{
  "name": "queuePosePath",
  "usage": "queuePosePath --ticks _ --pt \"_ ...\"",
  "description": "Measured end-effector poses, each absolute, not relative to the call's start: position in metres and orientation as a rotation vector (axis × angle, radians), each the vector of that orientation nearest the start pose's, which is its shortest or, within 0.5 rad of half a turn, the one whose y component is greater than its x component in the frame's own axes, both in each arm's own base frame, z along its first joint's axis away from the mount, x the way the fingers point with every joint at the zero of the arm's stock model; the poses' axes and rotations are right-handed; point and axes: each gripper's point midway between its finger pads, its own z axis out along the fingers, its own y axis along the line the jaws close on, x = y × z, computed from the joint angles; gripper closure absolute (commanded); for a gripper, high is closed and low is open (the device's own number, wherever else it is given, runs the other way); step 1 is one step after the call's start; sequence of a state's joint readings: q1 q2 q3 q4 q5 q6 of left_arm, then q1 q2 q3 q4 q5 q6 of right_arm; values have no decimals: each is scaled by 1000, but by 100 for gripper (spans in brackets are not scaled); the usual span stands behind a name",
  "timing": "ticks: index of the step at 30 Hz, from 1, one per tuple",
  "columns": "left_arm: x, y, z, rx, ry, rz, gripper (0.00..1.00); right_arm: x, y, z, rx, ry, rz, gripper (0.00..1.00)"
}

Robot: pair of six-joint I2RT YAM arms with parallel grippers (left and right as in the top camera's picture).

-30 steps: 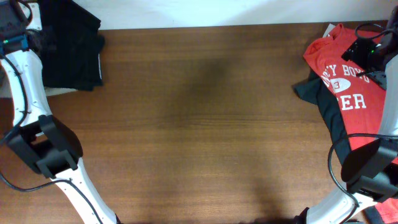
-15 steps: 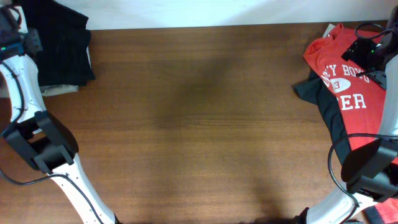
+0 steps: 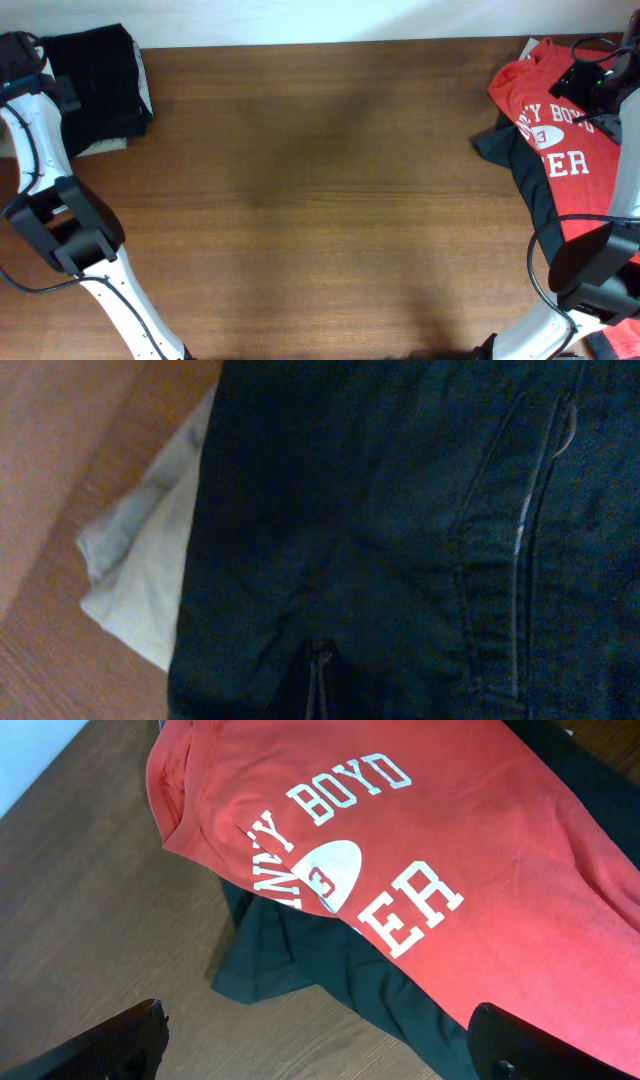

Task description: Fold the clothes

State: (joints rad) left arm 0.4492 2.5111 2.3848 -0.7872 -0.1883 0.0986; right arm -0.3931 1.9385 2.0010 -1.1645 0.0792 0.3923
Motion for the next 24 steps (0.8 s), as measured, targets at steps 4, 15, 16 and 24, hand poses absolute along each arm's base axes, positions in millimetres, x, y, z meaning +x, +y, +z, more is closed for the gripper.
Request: queuePosePath --ticks 4,15,16,24 --pt "523 304 47 -603 2600 423 99 426 -191 216 1046 2458 -106 1" --pt "488 330 72 -767 2550 541 36 426 -191 216 1045 2457 -106 1" --pt "496 322 104 -752 2490 513 25 426 -191 216 1045 2457 -105 1" --pt "509 201 216 -559 2416 67 1 426 -191 216 1045 2457 -105 1"
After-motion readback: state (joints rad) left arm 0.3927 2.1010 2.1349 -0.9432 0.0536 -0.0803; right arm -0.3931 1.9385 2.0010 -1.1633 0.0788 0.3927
